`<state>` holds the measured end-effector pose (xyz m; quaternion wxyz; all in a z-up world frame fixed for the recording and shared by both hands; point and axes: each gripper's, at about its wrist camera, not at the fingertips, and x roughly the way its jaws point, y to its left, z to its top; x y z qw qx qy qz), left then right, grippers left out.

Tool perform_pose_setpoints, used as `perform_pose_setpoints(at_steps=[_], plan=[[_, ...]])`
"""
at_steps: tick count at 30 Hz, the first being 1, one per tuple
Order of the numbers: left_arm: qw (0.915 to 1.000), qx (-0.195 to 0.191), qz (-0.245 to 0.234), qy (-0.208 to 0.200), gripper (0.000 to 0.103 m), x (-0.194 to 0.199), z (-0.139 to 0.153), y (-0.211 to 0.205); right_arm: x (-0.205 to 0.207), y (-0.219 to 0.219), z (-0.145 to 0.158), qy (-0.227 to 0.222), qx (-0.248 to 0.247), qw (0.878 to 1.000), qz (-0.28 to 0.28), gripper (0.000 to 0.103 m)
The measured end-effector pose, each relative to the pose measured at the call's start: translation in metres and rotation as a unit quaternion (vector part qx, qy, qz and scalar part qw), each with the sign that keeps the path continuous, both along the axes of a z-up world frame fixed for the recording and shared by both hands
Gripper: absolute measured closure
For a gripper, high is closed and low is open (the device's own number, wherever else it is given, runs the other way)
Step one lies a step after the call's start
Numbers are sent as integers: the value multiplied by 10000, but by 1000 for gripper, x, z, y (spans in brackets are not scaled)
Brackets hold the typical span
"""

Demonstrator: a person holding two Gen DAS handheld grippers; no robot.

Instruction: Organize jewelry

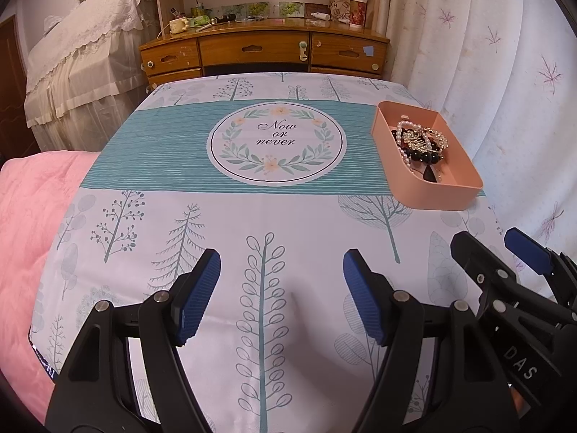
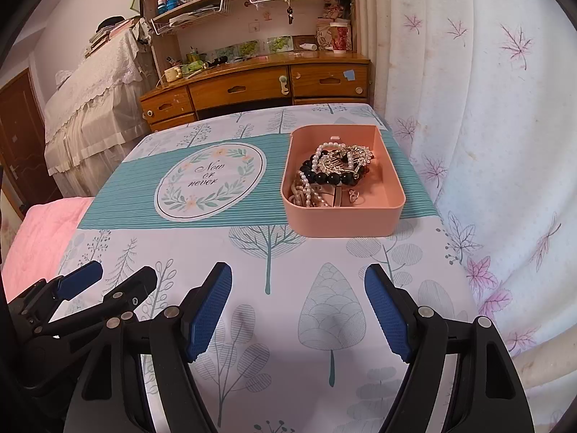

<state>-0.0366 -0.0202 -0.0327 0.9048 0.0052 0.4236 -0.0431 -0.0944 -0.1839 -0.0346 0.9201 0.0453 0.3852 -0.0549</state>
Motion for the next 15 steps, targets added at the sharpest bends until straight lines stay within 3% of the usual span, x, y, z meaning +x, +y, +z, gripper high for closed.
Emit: perform_pose_setpoints(at_steps=[15], plan=[[10000,-18,-49,34,35,1,-4,1,-2,3,-4,22,13,10000,-58,26]])
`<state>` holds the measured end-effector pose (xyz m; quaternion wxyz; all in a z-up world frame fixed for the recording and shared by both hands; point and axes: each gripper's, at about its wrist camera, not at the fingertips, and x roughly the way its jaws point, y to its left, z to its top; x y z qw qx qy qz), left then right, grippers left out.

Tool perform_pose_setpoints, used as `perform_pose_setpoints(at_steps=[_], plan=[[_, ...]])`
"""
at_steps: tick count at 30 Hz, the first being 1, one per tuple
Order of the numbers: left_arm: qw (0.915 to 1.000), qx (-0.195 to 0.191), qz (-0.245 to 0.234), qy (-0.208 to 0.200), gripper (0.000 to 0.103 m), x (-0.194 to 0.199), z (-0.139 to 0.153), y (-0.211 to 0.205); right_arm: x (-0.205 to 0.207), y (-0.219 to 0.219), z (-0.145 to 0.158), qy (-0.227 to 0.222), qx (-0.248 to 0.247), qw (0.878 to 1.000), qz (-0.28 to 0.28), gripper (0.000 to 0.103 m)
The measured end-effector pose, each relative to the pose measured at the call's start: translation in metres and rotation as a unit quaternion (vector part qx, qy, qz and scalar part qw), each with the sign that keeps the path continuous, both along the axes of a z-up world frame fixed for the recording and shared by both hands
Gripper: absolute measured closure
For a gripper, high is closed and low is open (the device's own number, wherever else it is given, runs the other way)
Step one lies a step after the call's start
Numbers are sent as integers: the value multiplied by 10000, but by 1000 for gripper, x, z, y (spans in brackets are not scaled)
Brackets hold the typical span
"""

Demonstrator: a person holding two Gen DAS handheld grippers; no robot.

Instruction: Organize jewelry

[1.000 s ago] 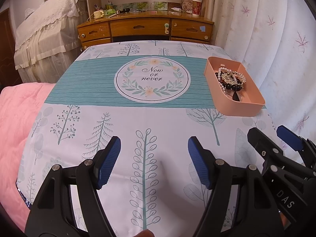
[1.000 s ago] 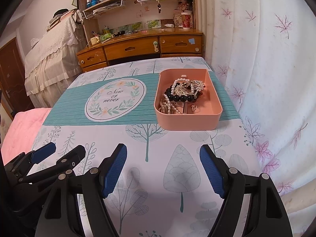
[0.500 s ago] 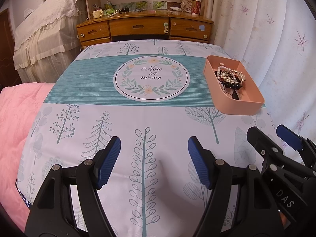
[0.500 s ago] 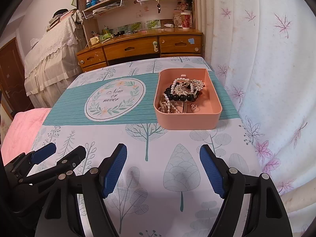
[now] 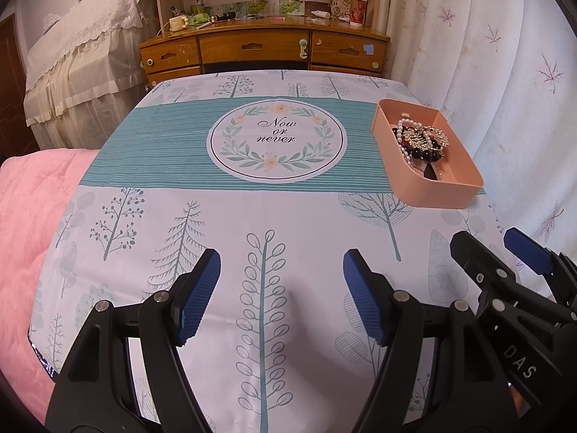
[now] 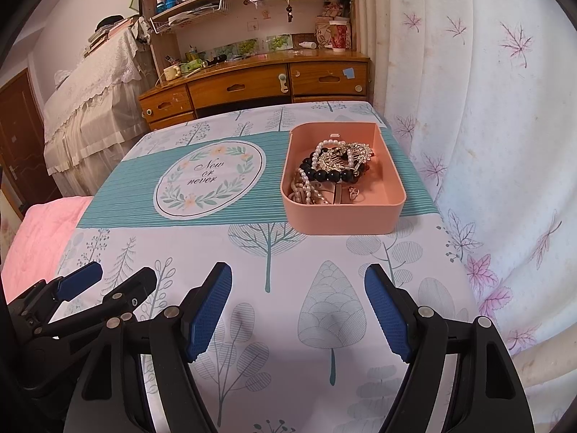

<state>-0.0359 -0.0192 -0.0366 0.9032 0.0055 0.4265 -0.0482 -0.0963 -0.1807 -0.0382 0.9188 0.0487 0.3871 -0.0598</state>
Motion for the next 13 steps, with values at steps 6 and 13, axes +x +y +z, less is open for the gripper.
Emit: perform_pose_setpoints(at_steps=[6,13], plan=[[10000,2,-4,12,35,-1,-1,2,0,0,0,2,8,10000,2,26],[10000,-18,-15,35,35,-2,-1,6,0,1,-2,12,-1,10000,-13,26]])
